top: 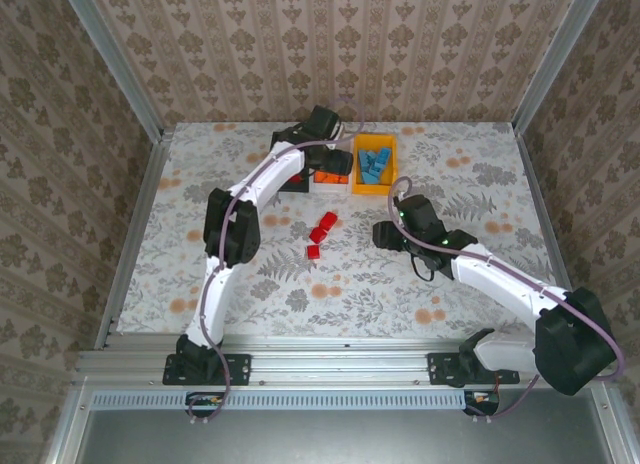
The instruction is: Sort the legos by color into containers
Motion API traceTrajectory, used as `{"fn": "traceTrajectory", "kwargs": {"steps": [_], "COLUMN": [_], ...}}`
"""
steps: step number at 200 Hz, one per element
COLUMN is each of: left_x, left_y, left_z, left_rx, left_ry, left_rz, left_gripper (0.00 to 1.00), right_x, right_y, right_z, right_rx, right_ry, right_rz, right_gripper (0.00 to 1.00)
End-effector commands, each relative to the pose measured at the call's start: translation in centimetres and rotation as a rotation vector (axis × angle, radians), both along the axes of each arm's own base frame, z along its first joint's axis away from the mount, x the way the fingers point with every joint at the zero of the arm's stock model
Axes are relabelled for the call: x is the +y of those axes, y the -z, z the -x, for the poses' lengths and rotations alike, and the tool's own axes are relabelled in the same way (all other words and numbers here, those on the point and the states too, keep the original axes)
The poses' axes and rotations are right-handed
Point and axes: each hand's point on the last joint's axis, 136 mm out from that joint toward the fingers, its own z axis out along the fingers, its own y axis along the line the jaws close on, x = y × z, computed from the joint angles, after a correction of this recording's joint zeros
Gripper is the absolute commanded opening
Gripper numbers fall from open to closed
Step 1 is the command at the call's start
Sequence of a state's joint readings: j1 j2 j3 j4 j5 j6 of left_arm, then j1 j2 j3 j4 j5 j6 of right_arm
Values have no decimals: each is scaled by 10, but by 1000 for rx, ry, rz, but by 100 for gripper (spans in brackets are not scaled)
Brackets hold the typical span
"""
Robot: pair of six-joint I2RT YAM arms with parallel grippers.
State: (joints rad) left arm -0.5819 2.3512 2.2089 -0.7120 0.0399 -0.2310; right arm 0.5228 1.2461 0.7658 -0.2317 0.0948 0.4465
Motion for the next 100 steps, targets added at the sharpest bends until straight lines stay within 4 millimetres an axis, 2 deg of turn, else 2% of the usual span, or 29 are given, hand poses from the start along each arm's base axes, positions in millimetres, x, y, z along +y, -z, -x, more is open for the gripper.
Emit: {"fn": "traceTrajectory", "kwargs": {"steps": [1, 5, 9, 16, 17, 27, 30, 43, 46, 52, 54, 57, 60, 69, 71, 83, 91, 95, 100], "left_x": [3, 2, 4, 7, 8, 16, 22, 44, 50, 65, 70, 79, 86, 112, 116, 149, 165, 182, 192], "left_y": [-67, -76, -76, -94, -91, -111, -106, -110, -112, -98, -101, -90, -91, -62, -63, -29, -12, -1, 8], "left_z": [15, 20, 26, 38, 40, 58, 66, 92, 96, 111, 113, 120, 124, 145, 147, 173, 191, 195, 205], "left_rx": [-91, -104, -100, -124, -116, -147, -136, -154, -164, -142, -149, -132, -136, -89, -91, -31, 2, 16, 34], "left_ry": [24, 30, 33, 38, 38, 35, 31, -14, -26, -64, -79, -106, -126, -199, -213, -309, -361, -420, -455], "left_rz": [85, 103, 110, 145, 143, 198, 199, 260, 278, 287, 303, 301, 313, 318, 329, 329, 334, 333, 341], "left_gripper": [78, 78, 78, 79, 79, 80, 80, 85, 86, 89, 90, 92, 93, 99, 99, 100, 100, 100, 100], "right_x": [15, 19, 23, 31, 32, 48, 54, 78, 84, 95, 99, 105, 110, 126, 130, 146, 155, 159, 163], "right_y": [-14, -15, -17, -18, -18, -18, -16, -11, -2, 5, 7, 11, 14, 25, 27, 43, 53, 57, 64], "right_z": [2, 3, 3, 4, 4, 7, 7, 13, 13, 15, 17, 18, 19, 23, 24, 26, 24, 23, 20], "right_rx": [-17, -20, -25, -29, -29, -30, -26, -14, 5, 23, 28, 36, 45, 69, 74, 103, 121, 126, 134], "right_ry": [-47, -57, -65, -78, -79, -107, -117, -164, -173, -193, -200, -209, -218, -245, -248, -258, -256, -252, -243], "right_rz": [42, 48, 51, 54, 54, 52, 53, 59, 75, 86, 89, 92, 95, 105, 108, 121, 125, 125, 130], "right_gripper": [65, 64, 65, 65, 65, 65, 65, 66, 66, 67, 67, 68, 68, 71, 72, 75, 76, 77, 77]}}
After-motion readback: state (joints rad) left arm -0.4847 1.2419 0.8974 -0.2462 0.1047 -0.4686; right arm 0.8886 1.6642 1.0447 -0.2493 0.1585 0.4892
